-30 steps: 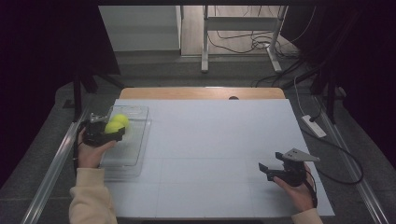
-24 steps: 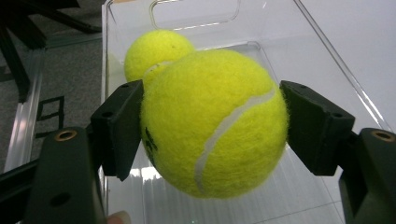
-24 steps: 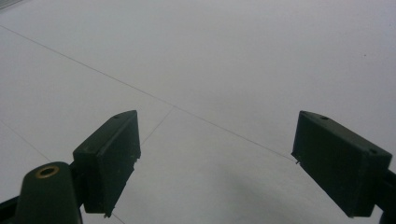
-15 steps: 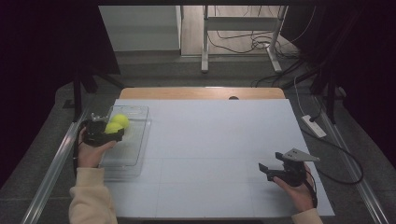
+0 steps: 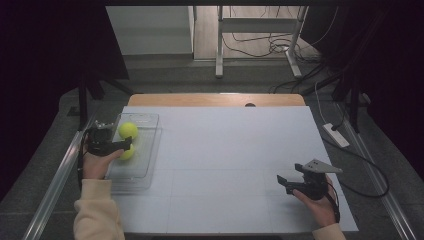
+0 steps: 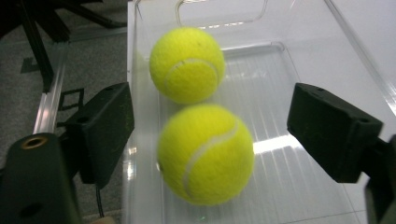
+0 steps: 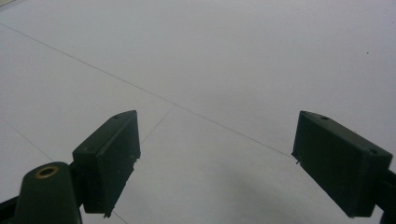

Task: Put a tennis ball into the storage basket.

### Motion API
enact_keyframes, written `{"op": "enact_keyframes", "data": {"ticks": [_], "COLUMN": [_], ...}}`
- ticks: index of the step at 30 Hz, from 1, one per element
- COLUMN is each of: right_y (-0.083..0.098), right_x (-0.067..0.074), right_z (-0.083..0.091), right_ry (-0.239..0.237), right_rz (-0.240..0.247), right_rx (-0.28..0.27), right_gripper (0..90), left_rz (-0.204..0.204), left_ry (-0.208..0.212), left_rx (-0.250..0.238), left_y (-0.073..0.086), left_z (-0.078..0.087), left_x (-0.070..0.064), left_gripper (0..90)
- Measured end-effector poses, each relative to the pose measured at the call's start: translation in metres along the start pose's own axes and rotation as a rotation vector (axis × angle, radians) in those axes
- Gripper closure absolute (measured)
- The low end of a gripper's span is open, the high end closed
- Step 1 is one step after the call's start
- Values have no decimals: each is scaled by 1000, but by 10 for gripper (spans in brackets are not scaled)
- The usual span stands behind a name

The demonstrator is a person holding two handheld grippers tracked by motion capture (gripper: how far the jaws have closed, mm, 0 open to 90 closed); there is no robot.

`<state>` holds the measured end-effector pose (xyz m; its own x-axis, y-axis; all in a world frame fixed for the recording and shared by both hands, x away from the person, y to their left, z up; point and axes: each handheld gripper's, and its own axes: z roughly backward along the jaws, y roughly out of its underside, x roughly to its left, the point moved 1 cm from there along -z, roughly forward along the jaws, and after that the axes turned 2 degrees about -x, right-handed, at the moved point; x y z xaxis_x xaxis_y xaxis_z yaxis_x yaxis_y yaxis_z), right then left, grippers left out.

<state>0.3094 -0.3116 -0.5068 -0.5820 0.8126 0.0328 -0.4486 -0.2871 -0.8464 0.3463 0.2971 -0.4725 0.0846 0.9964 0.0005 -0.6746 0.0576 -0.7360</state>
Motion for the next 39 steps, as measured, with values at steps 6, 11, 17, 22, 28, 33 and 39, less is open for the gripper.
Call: {"op": "enact_keyframes", "data": {"ticks": [6, 11, 17, 22, 28, 33, 39], "right_y": [0, 0, 0, 0, 0, -1, -1], "right_x": [0, 0, -1, 0, -3, -4, -3], "right_z": [0, 0, -1, -2, -1, 0, 0], "right_ry": [1, 3, 2, -2, -7, -11, -19], "right_rz": [2, 0, 0, 4, -9, -11, -9], "right_rx": [0, -1, 0, 2, -9, -14, -15], "right_gripper": [151, 151, 151, 151, 152, 152, 153], "left_rz": [-16, -6, 8, -8, -16, -42, -73], "left_ry": [42, 112, 188, 217, 252, 278, 331], "left_rx": [-36, -57, -83, -99, -124, -139, -160], "left_y": [-3, -3, -3, -2, 0, 4, 13], "left_z": [7, 10, 13, 15, 21, 25, 29], "left_x": [-5, -6, -8, -12, -18, -24, -36], "left_gripper": [126, 124, 123, 122, 123, 123, 105]}}
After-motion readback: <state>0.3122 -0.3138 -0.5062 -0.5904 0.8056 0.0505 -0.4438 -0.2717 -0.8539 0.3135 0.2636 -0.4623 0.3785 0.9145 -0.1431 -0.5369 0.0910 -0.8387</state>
